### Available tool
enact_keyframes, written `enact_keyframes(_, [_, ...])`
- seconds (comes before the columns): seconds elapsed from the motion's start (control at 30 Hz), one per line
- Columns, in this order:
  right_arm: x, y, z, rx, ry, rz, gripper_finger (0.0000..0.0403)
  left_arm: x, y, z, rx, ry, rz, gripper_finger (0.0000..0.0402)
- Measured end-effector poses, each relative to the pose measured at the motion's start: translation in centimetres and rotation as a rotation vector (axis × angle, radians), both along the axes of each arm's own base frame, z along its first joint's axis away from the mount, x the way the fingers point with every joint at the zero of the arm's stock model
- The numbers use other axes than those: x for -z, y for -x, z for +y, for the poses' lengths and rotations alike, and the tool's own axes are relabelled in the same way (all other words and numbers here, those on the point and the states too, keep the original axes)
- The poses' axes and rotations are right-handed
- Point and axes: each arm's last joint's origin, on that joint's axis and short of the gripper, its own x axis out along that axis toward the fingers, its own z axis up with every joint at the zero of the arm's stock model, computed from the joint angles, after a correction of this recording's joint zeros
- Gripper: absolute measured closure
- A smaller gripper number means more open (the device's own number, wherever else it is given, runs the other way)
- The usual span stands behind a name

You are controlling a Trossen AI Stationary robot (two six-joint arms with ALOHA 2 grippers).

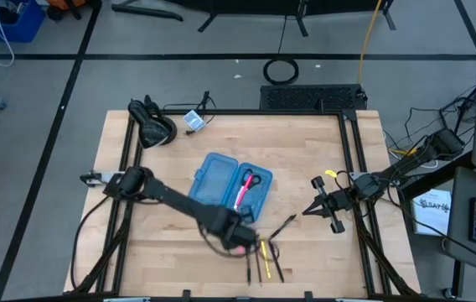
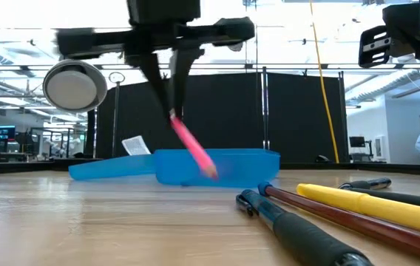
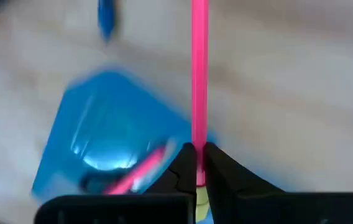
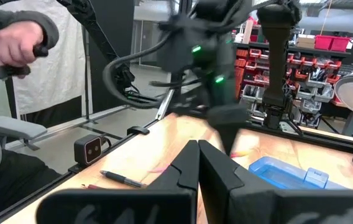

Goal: Pick & place school supplies into a supply box
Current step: Put the pink pencil into the blue supply box

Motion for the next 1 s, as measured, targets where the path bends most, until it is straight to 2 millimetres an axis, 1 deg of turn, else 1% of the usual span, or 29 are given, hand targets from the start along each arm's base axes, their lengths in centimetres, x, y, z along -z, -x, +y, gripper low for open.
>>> enact_keyframes(0.17, [0.0, 0.0, 0.0, -0.004, -0.017, 0.008, 0.0403, -3.2, -1.3, 3.7, 0.061, -0.132, 0.015, 0.0392])
enact_keyframes(0.27, [0.0, 0.0, 0.0, -0.005, -0.023, 0.01, 0.0403, -4.8, -2.0, 5.6, 0.173, -0.205, 0.032, 0.0388])
enact_keyframes(0.37, [0.0, 0.0, 0.0, -0.006, -0.027, 0.014, 0.0403, -5.7, -2.6, 8.0, 0.273, -0.276, 0.071, 0.0378])
enact_keyframes(0.43, [0.1, 0.0, 0.0, -0.007, -0.034, 0.03, 0.0403, -5.9, -3.0, 10.0, 0.281, -0.259, 0.083, 0.0379])
enact_keyframes(0.57, [0.6, 0.0, 0.0, -0.005, -0.011, 0.076, 0.0403, -5.0, -3.2, 13.2, 0.296, -0.297, 0.153, 0.0392])
enact_keyframes(0.7, [0.9, 0.0, 0.0, -0.005, 0.001, 0.099, 0.0403, -2.8, -3.3, 15.0, 0.349, -0.346, 0.216, 0.039])
enact_keyframes(0.77, [0.9, 0.0, 0.0, -0.005, 0.001, 0.099, 0.0403, -1.5, -3.2, 15.4, 0.393, -0.391, 0.267, 0.0379])
enact_keyframes(0.87, [0.9, 0.0, 0.0, -0.005, 0.0, 0.099, 0.0403, 0.3, -3.1, 15.3, 0.451, -0.451, 0.299, 0.0368])
enact_keyframes(0.93, [0.9, 0.0, 0.0, -0.005, 0.0, 0.099, 0.0403, 1.2, -3.2, 15.0, 0.482, -0.465, 0.295, 0.037])
enact_keyframes(1.0, [0.9, 0.0, 0.0, -0.004, 0.0, 0.099, 0.0403, 1.6, -3.4, 14.6, 0.517, -0.461, 0.283, 0.038])
